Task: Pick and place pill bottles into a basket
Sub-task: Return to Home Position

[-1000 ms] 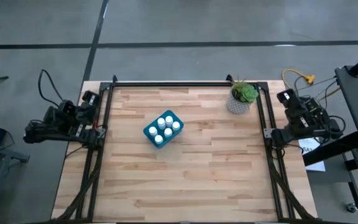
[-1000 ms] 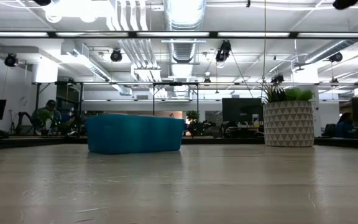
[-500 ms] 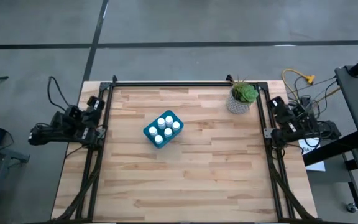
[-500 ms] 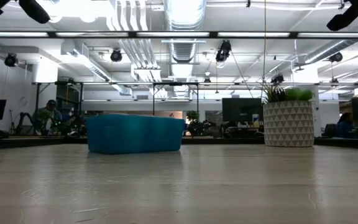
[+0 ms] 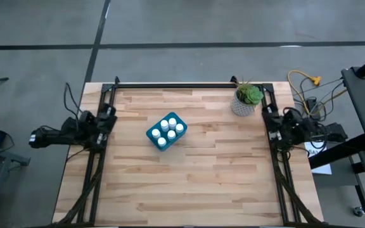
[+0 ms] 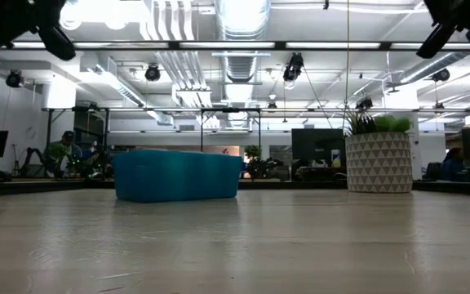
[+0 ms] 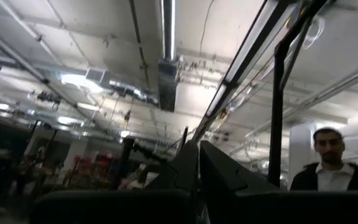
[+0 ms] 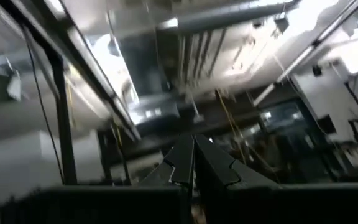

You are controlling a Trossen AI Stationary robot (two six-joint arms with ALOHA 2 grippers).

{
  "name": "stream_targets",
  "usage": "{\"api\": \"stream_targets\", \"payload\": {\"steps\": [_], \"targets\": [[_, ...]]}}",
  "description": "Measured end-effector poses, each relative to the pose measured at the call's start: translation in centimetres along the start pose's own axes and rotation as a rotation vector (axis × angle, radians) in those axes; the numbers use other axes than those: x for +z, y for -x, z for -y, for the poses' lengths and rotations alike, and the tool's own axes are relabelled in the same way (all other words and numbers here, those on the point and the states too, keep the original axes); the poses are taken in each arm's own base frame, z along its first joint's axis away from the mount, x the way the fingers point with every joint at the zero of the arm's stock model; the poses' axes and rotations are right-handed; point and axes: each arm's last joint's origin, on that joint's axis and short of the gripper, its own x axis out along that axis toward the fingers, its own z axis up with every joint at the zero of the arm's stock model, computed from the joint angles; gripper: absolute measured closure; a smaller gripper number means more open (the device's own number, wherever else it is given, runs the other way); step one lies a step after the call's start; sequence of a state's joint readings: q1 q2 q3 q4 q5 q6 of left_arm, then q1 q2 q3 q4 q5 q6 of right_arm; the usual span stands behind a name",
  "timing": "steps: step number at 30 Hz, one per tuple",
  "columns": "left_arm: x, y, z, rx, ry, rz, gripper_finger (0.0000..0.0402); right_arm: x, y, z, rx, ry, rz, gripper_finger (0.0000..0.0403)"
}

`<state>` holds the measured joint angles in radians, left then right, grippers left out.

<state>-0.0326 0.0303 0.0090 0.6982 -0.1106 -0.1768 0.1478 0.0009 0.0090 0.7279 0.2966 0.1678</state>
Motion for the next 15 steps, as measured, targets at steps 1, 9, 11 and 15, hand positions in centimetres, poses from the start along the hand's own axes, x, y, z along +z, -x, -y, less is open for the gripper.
{"api": "stream_targets", "payload": {"steps": [1, 9, 11, 15], "targets": [[-0.3, 0.0, -0.1, 0.009, -0.002, -0.025, 0.0401, -0.3, 0.0, 0.0, -0.005, 0.007, -0.027, 0.0394], [-1.4, 0.1, -0.3, 0.026, -0.020, -0.141, 0.0401, -1.9, 0.1, 0.4, -0.043, 0.166, -0.189, 0.0394], [-1.9, 0.1, -0.3, 0.033, -0.029, -0.187, 0.0401, -2.2, 0.2, 0.5, -0.047, 0.163, -0.218, 0.0394], [-3.4, 0.4, -0.7, 0.062, -0.048, -0.349, 0.0401, -3.0, 0.4, 0.7, -0.051, 0.229, -0.305, 0.0394]]}}
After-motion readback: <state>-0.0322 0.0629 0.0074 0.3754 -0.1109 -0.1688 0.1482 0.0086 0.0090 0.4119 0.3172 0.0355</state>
